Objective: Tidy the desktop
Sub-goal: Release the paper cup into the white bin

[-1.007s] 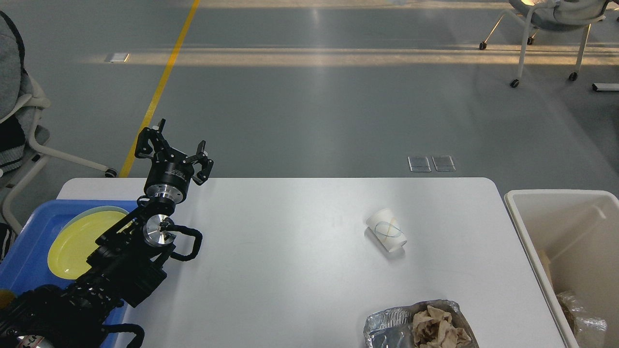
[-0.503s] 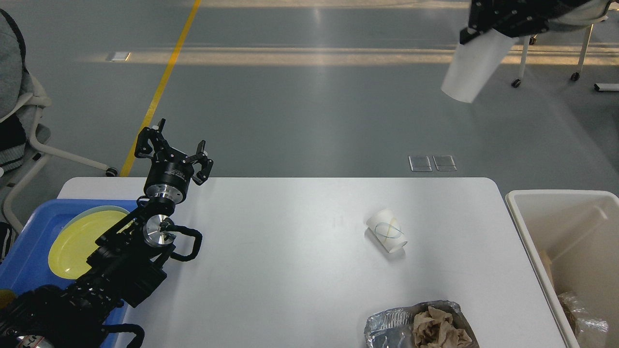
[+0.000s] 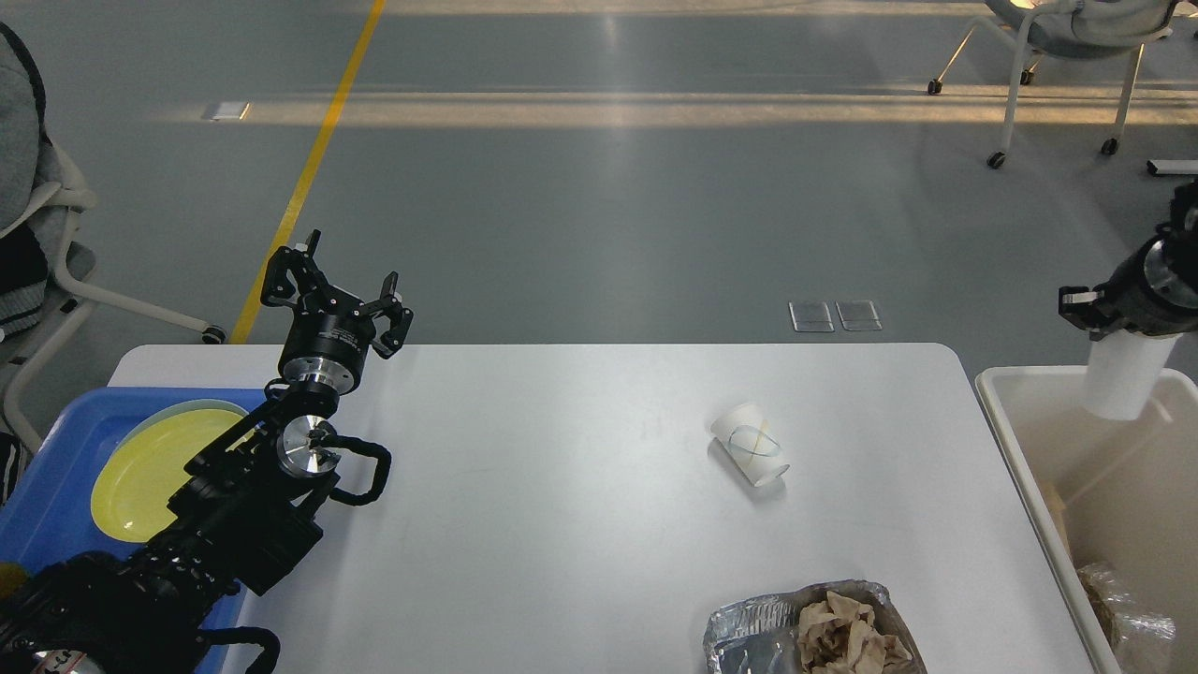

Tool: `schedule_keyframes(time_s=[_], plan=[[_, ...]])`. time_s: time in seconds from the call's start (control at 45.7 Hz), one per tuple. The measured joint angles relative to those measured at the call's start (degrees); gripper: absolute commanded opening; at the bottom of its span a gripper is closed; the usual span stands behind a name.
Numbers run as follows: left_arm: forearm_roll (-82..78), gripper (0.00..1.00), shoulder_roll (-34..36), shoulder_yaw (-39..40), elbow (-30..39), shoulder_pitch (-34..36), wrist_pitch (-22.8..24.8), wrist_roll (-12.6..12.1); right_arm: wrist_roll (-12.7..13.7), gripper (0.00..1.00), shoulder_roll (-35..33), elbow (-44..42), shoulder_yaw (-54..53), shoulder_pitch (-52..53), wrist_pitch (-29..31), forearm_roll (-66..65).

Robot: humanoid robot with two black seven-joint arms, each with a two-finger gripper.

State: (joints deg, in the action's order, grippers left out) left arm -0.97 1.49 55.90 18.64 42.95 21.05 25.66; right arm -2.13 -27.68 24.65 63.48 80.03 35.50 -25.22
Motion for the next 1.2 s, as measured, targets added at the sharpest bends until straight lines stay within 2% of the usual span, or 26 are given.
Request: schedule_keyframes(time_s=[0.219, 0.241, 0.285, 0.35, 0.394, 0.416, 0.591, 0.985, 1.094, 1.204], plan=[[0.00, 1.00, -0.01, 0.00, 0.00, 0.00, 0.00, 0.00, 0.11, 0.00, 0.01, -1.74, 5.22, -7.58, -7.89, -0.08], [0.00, 1.00, -0.01, 0.00, 0.00, 0.00, 0.00, 0.00, 0.11, 0.03, 0.01, -1.92, 5.62, -8.20, -8.42, -0.09], [0.00, 1.00, 0.00, 0.00, 0.00, 0.00, 0.00, 0.00, 0.11, 0.16, -0.02, -2.31, 6.32, -9.39, -9.34, -0.10], [0.00, 1.00, 0.00, 0.00, 0.00, 0.00, 0.00, 0.00, 0.11, 0.59, -0.16, -2.98, 7.02, -11.12, -10.55, -0.09], [0.00, 1.00, 0.00, 0.00, 0.00, 0.00, 0.00, 0.00, 0.09, 0.92, -0.22, -3.35, 7.23, -12.14, -11.27, -0.09], [0.00, 1.00, 0.00, 0.00, 0.00, 0.00, 0.00, 0.00, 0.07, 1.00, -0.23, -3.48, 7.29, -12.55, -11.58, -0.10], [0.00, 1.00, 0.00, 0.00, 0.00, 0.00, 0.00, 0.00, 0.03, 1.00, -0.33, -3.71, 7.17, -14.03, -13.50, 0.30], [0.00, 1.00, 0.00, 0.00, -0.01, 0.00, 0.00, 0.00, -0.33, 1.00, -0.51, -2.53, 6.10, -11.50, -13.10, 0.79], [0.00, 1.00, 0.00, 0.00, -0.01, 0.00, 0.00, 0.00, -0.54, 1.00, -1.33, 1.86, 5.78, -6.17, -12.01, 1.07], [0.00, 1.00, 0.02, 0.00, -0.01, 0.00, 0.00, 0.00, -0.58, 1.00, -3.72, 11.33, 5.71, 2.71, -10.52, 1.68]])
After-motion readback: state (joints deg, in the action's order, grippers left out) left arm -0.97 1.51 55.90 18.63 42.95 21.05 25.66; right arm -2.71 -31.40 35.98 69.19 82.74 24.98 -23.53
